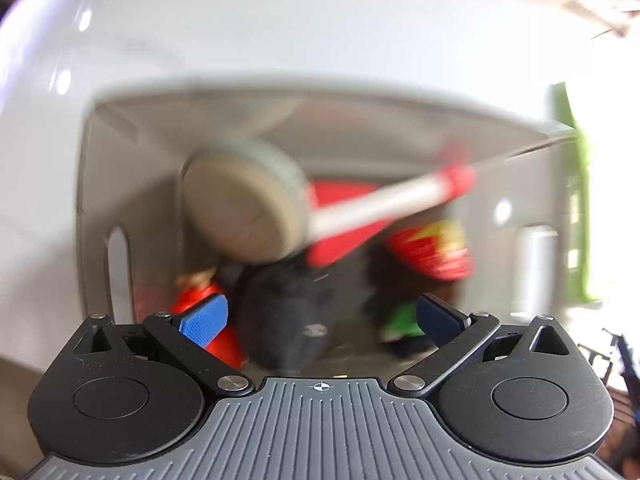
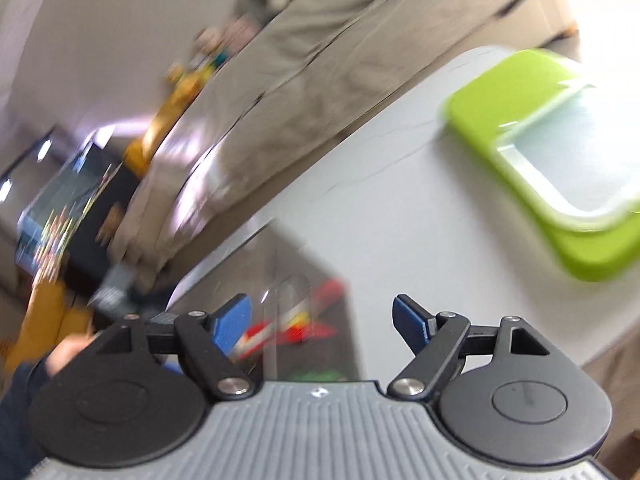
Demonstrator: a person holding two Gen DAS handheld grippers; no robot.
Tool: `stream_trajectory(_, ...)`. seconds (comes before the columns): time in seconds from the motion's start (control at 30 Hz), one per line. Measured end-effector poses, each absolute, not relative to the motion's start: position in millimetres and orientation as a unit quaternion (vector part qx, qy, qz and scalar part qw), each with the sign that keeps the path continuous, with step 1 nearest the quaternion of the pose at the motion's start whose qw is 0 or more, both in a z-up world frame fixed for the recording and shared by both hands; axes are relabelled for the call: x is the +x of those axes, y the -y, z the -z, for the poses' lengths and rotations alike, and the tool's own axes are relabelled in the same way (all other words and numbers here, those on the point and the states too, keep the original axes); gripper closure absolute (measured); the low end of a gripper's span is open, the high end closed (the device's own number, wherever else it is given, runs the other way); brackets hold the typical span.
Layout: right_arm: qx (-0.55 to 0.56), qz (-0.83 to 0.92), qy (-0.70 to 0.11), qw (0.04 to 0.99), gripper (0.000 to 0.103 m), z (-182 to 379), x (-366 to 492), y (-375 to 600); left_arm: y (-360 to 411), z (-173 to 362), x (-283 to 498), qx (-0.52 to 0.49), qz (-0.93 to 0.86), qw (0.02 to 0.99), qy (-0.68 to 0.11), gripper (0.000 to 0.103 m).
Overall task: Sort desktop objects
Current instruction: 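Withdraw both grippers up and away from the clear box, then move both grippers toward the upright lime-green lid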
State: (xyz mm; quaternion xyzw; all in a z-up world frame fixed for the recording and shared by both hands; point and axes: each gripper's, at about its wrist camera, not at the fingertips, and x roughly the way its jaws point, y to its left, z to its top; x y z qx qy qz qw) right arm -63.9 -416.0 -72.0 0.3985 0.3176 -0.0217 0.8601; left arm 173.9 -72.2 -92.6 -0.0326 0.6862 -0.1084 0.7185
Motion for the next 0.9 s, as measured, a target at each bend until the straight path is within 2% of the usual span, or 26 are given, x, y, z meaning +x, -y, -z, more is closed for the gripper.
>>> stream_trajectory(0.07, 0.437, 0.098, -0.293, 0.845, 0.018, 87, -91, 445, 91, 62, 161, -0.062, 0.165, 0.738, -0.652, 0.0)
stream_trajectory(0.23, 0.536, 0.195, -0.239, 0.786, 0.018, 132, -154, 501, 178, 23, 134, -0.132, 0.326, 0.728, -0.588, 0.0)
stream_trajectory(0.37, 0.577, 0.21, -0.196, 0.765, 0.025, 160, -180, 525, 262, 55, 122, -0.166, 0.4, 0.683, -0.588, 0.0)
stream_trajectory(0.53, 0.612, 0.183, -0.165, 0.751, 0.026, 189, -197, 536, 334, 153, 128, -0.241, 0.351, 0.645, -0.634, 0.0)
stream_trajectory(0.67, 0.61, 0.152, -0.136, 0.766, 0.025, 201, -210, 542, 358, 211, 133, -0.3, 0.352, 0.62, -0.634, 0.0)
stream_trajectory(0.9, 0.605, 0.128, -0.087, 0.781, 0.02, 206, -225, 555, 357, 243, 138, -0.317, 0.365, 0.606, -0.632, 0.0)
